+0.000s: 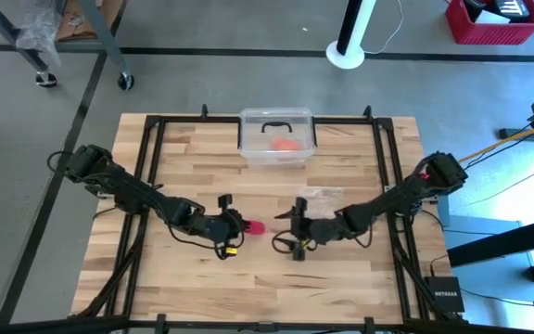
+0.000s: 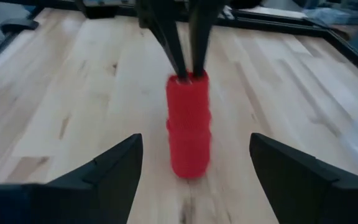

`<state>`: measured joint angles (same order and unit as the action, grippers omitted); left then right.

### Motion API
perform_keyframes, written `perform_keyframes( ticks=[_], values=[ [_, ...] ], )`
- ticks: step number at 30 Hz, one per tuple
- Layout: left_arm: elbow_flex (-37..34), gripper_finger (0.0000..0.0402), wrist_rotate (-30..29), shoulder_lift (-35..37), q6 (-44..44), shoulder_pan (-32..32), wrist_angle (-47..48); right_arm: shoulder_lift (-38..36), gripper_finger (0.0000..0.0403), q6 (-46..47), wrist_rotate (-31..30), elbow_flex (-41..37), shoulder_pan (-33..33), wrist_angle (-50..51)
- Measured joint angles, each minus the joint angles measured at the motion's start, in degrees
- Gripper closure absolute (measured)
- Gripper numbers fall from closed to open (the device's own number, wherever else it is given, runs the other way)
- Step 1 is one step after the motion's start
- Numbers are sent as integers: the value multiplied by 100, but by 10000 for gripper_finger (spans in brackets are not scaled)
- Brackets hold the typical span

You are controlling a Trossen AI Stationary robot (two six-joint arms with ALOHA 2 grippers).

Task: Roll bandage
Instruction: Roll the red bandage, then open the transparent zip bag

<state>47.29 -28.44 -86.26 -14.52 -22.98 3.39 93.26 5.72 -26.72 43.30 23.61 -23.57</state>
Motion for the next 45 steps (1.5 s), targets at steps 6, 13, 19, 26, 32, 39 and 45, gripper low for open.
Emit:
perform_keyframes(
  ticks=[6,13,19,26,32,39,45],
  values=[
    [0,377,14,-2,-194,-4,38,451,107,-114,450,386,-260,-51],
    [131,368,133,113,-165,-114,479,1021,107,155,700,447,-355,-6],
    [470,370,135,350,-429,-324,1082,885,107,151,803,440,-342,326],
    [468,339,111,153,-801,-350,1112,62,107,409,803,676,-333,2219],
    [468,276,104,-95,-942,-275,1070,-764,107,1157,811,1030,13,5042],
    [468,250,100,-98,-885,-247,1071,-1142,107,2138,362,577,461,6420],
    [468,257,97,-98,-940,-236,1072,-1122,114,2262,289,-130,241,5696]
  ],
)
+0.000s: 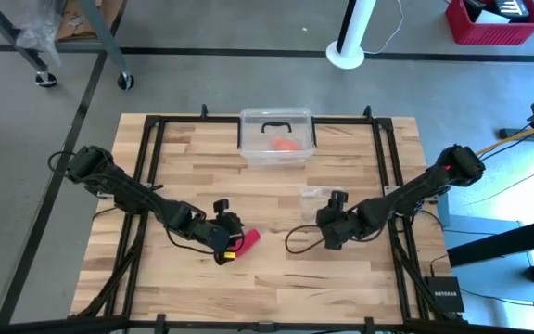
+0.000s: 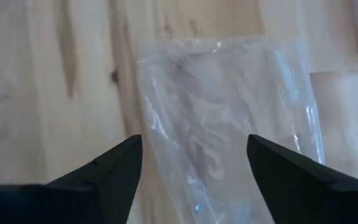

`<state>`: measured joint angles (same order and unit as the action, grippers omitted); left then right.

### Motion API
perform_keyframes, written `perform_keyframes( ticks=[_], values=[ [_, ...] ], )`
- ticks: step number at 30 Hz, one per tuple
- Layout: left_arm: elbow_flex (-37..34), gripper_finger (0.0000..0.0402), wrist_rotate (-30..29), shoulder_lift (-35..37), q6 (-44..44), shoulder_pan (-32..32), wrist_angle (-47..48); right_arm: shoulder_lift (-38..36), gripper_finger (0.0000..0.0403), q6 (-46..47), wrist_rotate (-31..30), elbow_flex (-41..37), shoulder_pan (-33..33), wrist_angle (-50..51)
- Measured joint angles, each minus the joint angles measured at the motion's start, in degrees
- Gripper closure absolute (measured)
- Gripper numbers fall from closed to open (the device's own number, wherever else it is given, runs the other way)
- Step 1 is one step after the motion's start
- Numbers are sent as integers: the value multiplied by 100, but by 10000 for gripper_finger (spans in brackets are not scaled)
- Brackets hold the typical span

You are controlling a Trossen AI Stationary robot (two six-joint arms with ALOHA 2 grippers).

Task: Roll bandage
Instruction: Open the transparent zip bag

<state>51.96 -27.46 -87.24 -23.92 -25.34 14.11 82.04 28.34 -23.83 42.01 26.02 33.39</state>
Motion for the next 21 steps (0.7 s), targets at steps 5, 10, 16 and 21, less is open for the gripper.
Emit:
perform_keyframes(
  ticks=[5,10,16,21],
  values=[
    [0,258,-122,0,174,0,-2,-2,197,-7,-221,-219,-26,-357],
    [-2,259,-226,0,71,0,-16,76,345,-13,-218,-304,-17,-497],
    [23,259,-229,0,-120,0,2,256,386,-407,-283,-308,62,-1169],
    [298,259,-274,158,-119,22,-18,254,395,-1410,-1131,-193,475,-2170]
  ],
)
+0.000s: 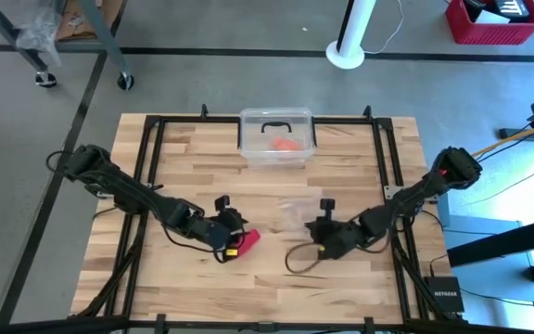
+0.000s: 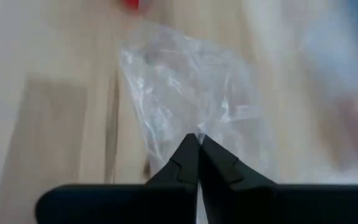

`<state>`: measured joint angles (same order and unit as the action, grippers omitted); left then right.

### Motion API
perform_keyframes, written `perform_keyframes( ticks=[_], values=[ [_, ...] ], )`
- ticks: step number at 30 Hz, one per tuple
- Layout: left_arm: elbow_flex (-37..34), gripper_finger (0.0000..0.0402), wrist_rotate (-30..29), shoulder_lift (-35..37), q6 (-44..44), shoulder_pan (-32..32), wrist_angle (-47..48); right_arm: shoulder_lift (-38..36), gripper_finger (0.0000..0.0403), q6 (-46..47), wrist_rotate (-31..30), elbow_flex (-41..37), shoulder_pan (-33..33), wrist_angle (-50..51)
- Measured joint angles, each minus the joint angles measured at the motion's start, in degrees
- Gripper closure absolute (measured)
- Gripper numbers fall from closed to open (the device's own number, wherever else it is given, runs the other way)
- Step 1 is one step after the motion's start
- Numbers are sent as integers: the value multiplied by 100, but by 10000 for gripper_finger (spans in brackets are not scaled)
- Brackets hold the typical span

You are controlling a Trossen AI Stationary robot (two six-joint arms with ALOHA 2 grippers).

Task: Roll bandage
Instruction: Open the transparent zip bag

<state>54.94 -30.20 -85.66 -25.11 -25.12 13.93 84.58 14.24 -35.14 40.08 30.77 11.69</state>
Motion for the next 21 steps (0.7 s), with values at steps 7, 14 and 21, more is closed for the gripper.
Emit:
perform_keyframes(
  ticks=[7,14,21],
  values=[
    [211,259,-197,202,-121,150,-338,0,398,-1509,-1637,790,745,-185],
    [213,259,36,456,-81,323,-798,-2,400,-3300,-2689,1351,1358,-492],
    [216,259,48,580,488,298,-913,-6,400,-3528,-2638,1611,1433,-901]
  ],
)
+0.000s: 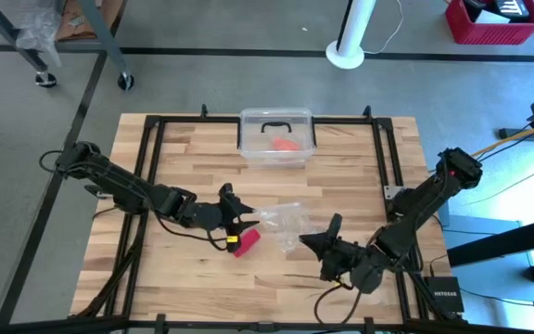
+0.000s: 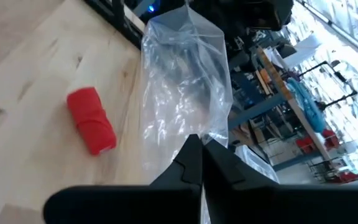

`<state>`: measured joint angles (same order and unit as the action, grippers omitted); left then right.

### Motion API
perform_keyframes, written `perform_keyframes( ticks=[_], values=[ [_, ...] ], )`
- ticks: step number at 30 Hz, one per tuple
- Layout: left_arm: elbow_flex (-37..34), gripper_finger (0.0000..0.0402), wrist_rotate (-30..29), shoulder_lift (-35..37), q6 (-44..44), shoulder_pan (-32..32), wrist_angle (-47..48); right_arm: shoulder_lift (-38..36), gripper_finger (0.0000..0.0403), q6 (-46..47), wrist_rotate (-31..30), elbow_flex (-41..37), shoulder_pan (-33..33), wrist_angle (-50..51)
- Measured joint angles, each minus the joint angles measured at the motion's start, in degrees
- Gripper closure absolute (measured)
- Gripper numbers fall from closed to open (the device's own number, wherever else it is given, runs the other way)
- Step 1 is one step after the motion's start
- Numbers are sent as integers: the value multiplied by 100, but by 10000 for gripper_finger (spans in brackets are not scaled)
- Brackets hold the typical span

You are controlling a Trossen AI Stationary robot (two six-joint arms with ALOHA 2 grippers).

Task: Roll bandage
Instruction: Open the transparent zip bag

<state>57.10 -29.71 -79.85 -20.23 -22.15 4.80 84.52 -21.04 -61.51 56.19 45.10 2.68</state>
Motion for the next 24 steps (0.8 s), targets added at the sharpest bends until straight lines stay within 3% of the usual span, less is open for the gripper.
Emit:
perform_keyframes(
  ticks=[8,13,19,24],
  values=[
    [-2,259,-121,338,578,-400,20,-35,400,420,298,967,-82,-4],
    [0,259,-988,845,1110,-862,-33,-483,400,420,1467,1234,-95,-359],
    [0,259,-1248,1012,2068,-1198,-670,-1074,400,-307,2103,679,-322,-2007],
    [-36,259,-1110,974,2239,-1252,-878,-1212,400,-474,3234,-266,-763,-4142]
  ],
)
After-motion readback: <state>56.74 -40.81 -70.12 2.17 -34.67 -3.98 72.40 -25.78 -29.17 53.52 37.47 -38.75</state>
